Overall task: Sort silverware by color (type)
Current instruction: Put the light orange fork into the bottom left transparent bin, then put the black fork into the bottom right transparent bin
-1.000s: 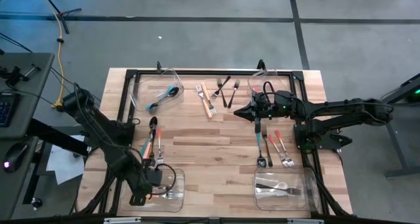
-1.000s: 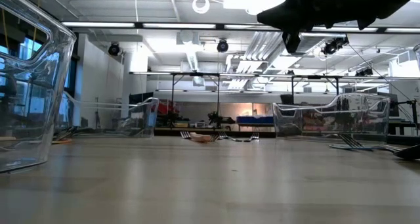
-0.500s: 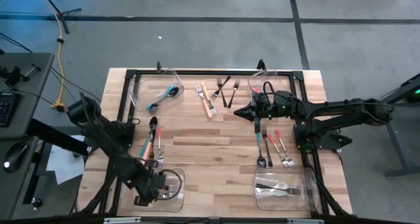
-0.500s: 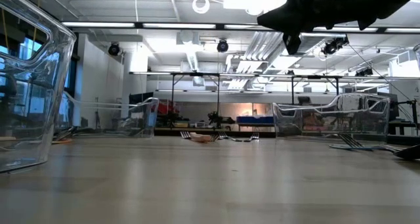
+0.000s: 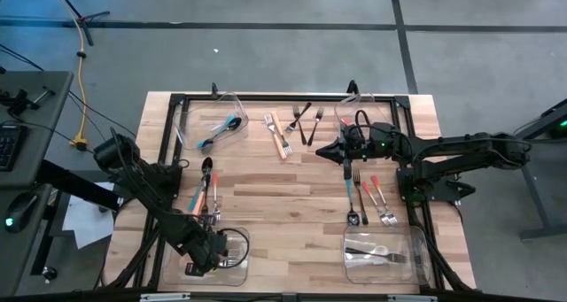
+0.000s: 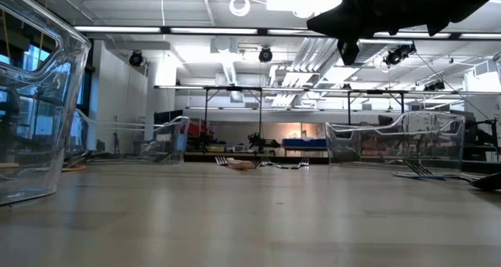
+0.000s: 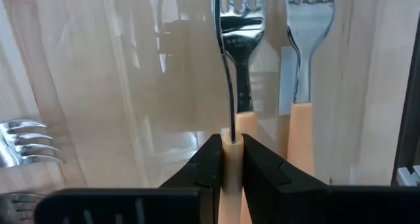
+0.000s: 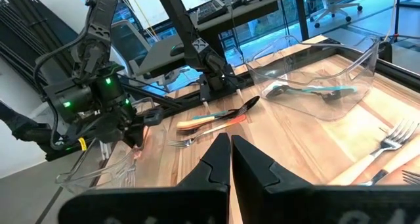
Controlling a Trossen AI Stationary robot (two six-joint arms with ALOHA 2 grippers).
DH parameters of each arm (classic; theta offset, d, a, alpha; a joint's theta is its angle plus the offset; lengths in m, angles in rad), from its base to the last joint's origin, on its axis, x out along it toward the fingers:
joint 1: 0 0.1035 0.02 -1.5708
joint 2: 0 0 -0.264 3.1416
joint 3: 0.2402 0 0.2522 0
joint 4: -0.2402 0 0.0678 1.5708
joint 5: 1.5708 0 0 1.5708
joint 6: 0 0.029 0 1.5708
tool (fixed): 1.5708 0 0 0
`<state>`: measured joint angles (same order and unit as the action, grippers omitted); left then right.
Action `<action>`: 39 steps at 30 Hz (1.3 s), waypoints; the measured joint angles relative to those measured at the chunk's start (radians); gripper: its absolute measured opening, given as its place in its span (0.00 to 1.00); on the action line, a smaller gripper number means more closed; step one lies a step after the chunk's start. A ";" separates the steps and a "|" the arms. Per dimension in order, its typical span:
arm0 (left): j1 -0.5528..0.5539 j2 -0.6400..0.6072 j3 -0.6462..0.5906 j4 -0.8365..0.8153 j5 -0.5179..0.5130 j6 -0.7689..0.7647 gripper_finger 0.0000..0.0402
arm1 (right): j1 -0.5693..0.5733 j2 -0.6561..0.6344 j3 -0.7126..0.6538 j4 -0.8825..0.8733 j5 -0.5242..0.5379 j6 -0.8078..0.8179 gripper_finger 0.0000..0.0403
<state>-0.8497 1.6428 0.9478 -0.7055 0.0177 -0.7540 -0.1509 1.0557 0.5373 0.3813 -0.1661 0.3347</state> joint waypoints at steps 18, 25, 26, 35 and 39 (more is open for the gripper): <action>0.019 0.000 0.000 0.000 -0.003 0.071 0.16 | 0.000 0.000 0.000 -0.036 0.007 -0.003 0.00; 0.019 0.000 0.000 0.001 -0.003 0.060 0.22 | 0.000 0.000 0.000 -0.035 0.007 -0.003 0.00; 0.019 0.000 0.000 0.001 -0.003 0.053 0.24 | 0.000 0.000 0.000 -0.035 0.007 -0.003 0.00; 0.021 -0.002 0.000 0.007 0.000 0.049 0.39 | 0.000 0.000 0.000 -0.034 0.007 -0.003 0.00; 0.028 -0.002 0.000 0.007 0.000 0.049 0.43 | 0.000 0.000 0.000 -0.034 0.007 -0.003 0.00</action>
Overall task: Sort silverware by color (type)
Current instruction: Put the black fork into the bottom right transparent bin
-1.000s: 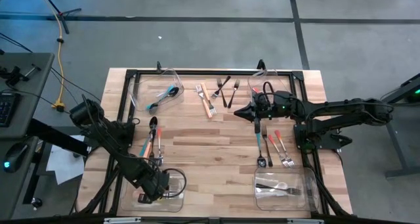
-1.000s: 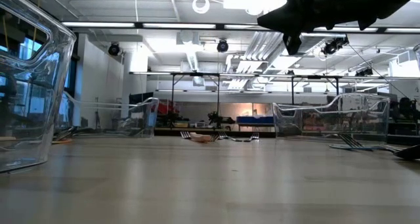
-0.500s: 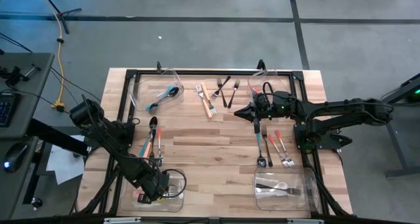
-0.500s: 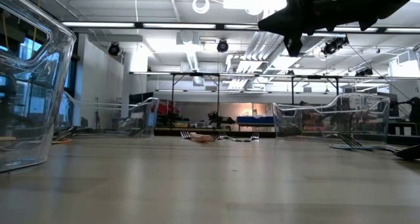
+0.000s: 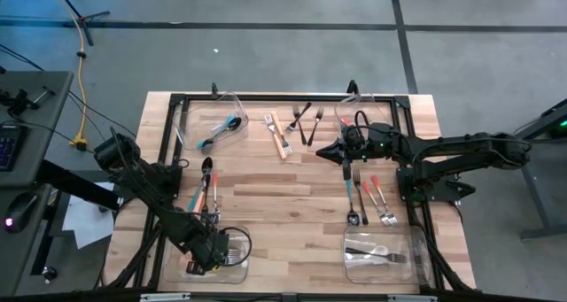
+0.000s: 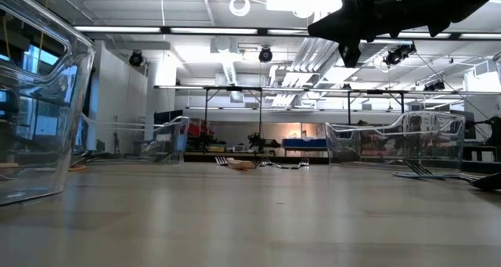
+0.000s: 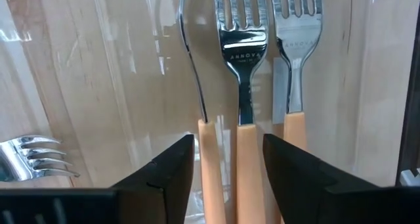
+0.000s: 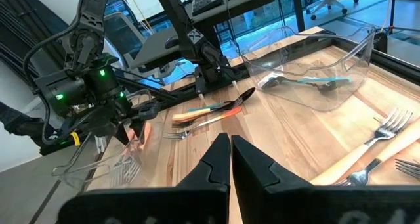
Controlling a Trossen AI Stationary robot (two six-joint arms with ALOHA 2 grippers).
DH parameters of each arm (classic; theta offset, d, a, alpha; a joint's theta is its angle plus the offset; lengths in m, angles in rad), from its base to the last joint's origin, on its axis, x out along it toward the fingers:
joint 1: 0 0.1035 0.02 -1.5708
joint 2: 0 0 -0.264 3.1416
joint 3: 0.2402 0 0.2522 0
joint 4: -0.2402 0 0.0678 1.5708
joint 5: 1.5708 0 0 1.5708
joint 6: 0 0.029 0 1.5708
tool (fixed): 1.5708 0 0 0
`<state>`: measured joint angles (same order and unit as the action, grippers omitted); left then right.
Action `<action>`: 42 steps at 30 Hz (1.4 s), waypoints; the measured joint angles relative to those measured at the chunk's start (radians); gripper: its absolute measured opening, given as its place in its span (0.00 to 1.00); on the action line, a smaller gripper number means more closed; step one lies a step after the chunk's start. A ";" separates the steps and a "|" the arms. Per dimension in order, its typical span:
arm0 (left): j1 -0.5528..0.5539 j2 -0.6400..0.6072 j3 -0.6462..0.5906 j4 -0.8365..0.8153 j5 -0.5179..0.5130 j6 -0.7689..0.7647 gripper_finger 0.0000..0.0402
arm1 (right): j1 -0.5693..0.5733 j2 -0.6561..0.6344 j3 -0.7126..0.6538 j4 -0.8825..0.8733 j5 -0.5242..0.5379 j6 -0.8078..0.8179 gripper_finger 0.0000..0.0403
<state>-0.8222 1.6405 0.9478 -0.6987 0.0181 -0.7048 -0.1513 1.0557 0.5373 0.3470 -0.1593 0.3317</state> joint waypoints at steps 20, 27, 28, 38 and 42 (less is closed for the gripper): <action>0.161 -0.416 0.093 -0.200 -0.071 0.099 0.44 | 0.000 0.000 0.000 -0.007 -0.001 -0.044 0.00; 0.381 -0.685 0.105 -0.138 -0.497 0.232 0.44 | 0.000 0.000 0.000 -0.003 -0.001 -0.042 0.00; 0.422 -0.712 0.105 -0.111 -0.544 0.251 0.44 | 0.000 0.000 0.000 0.004 -0.001 -0.043 0.00; 0.709 -0.897 -0.071 0.500 -0.506 0.583 0.44 | 0.000 0.000 0.000 0.084 -0.002 -0.044 0.00; 0.777 -0.902 -0.214 0.727 -0.366 0.563 0.44 | 0.000 0.000 0.000 0.115 -0.001 -0.018 0.00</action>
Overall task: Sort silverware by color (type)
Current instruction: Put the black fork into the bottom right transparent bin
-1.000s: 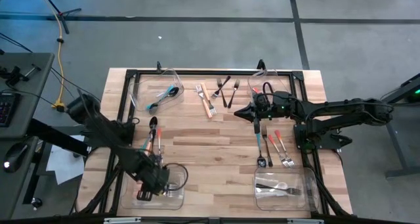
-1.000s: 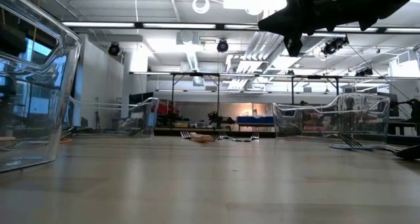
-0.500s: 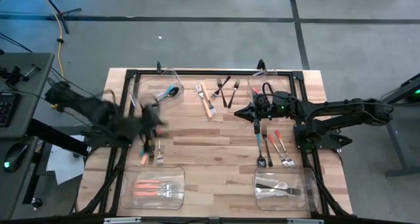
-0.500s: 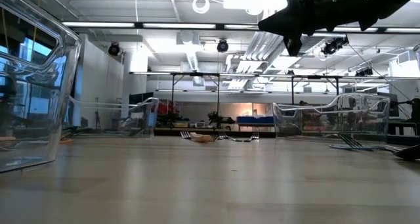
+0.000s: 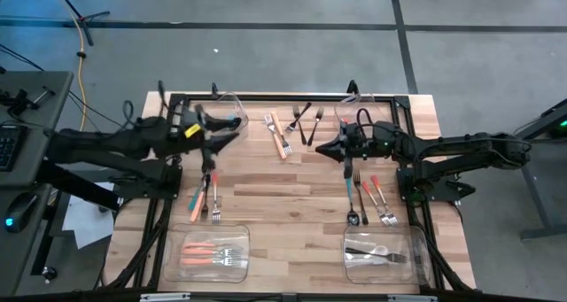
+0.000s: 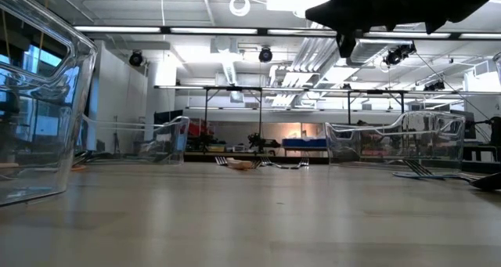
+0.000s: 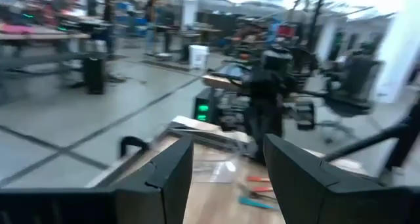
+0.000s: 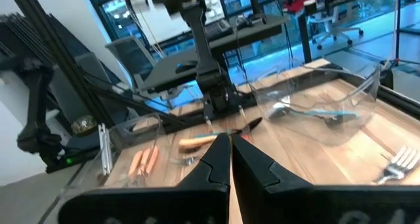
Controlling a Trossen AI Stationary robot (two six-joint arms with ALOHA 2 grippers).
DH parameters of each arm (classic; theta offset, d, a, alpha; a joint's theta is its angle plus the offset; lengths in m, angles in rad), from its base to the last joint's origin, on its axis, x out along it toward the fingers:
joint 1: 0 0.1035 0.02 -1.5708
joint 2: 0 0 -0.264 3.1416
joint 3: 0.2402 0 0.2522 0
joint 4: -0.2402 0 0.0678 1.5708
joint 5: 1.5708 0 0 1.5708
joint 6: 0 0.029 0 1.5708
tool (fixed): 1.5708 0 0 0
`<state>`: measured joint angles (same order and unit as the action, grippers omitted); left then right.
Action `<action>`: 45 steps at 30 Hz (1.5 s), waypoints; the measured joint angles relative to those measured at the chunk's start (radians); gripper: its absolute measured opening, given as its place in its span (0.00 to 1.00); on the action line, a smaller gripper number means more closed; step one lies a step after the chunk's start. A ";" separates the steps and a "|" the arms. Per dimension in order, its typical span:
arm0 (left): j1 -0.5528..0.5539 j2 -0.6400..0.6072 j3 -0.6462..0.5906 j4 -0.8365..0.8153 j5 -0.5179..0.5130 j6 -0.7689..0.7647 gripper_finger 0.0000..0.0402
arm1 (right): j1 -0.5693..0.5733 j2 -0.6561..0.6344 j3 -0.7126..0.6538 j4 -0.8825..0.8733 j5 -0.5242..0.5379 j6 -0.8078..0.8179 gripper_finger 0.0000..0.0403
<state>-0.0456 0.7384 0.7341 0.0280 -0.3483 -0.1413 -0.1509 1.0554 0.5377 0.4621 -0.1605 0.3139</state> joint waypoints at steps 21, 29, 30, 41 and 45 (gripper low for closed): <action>0.074 0.122 -0.167 0.277 0.090 -0.039 0.44 | 0.000 0.000 0.000 0.071 0.001 -0.008 0.00; 0.074 0.131 -0.167 0.260 0.073 -0.056 0.36 | 0.000 0.000 0.000 0.071 0.001 -0.008 0.00; 0.074 0.132 -0.167 0.258 0.073 -0.055 0.32 | 0.000 0.000 0.000 0.071 0.001 -0.008 0.00; 0.074 0.140 -0.166 0.261 0.073 -0.057 0.01 | 0.000 0.000 0.000 0.073 0.001 -0.008 0.00; 0.074 0.139 -0.166 0.262 0.069 -0.057 0.00 | 0.000 0.000 0.000 0.073 0.001 -0.008 0.00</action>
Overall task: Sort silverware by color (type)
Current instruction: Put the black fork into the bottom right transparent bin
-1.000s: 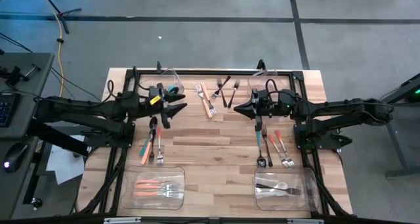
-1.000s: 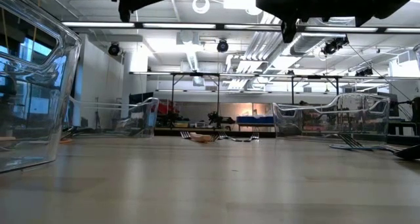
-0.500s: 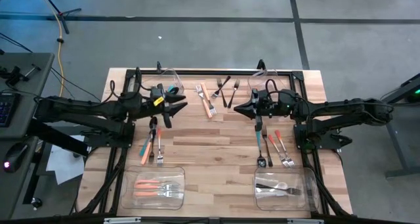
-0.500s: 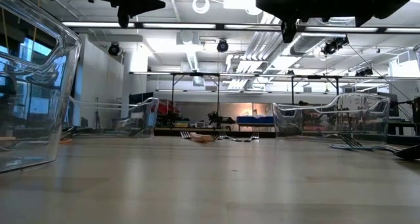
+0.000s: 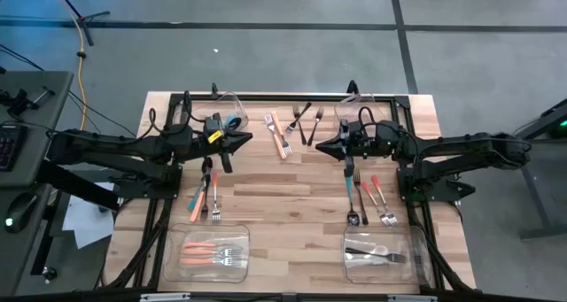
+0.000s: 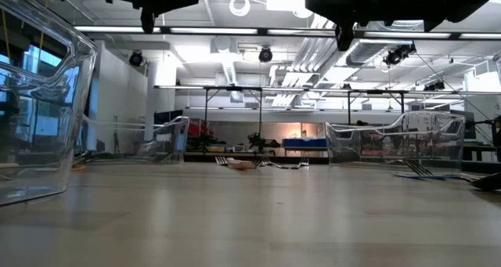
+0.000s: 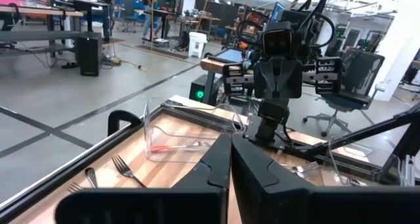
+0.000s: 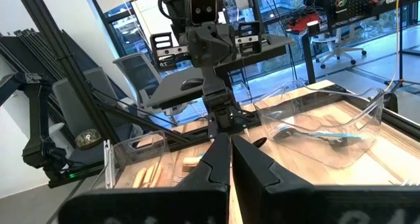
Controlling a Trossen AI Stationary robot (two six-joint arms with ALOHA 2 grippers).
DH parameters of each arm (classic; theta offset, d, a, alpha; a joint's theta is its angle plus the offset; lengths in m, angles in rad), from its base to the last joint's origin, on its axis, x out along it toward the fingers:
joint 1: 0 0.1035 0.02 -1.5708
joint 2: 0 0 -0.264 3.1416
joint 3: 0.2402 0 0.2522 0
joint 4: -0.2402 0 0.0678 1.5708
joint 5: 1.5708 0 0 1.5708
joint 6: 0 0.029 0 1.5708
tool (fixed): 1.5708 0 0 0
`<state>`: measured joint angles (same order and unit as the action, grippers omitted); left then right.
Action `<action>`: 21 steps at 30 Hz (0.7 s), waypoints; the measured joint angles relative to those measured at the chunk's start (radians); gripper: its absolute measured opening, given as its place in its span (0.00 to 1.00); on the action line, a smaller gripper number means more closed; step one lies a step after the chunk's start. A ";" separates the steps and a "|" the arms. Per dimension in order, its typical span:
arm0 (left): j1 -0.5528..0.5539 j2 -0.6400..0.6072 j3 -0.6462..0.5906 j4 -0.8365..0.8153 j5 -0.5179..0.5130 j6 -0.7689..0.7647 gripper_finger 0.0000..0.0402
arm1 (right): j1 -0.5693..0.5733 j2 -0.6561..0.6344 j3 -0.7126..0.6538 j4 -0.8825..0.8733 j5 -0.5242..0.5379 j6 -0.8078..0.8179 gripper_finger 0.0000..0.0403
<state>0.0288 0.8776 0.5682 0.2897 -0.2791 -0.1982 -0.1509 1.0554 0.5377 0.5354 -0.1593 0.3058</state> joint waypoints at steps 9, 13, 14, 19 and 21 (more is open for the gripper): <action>0.000 0.000 0.000 0.000 -0.002 -0.007 0.00 | 0.000 0.001 0.027 -0.042 0.026 0.158 0.00; 0.000 0.000 0.000 0.000 -0.002 -0.009 0.00 | 0.001 0.036 0.167 -0.291 0.096 0.184 0.00; 0.000 0.000 0.000 0.000 -0.002 -0.009 0.00 | 0.001 0.058 0.215 -0.355 0.130 0.167 0.00; 0.000 0.000 0.000 -0.001 -0.002 -0.009 0.00 | -0.043 0.185 0.435 -0.618 0.353 0.165 0.00; 0.000 0.000 0.000 -0.003 -0.002 -0.010 0.00 | -0.076 0.251 0.512 -0.705 0.370 0.167 0.00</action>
<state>0.0288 0.8776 0.5682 0.2871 -0.2810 -0.2077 -0.2268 1.3060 1.0496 -0.1694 0.2104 0.4723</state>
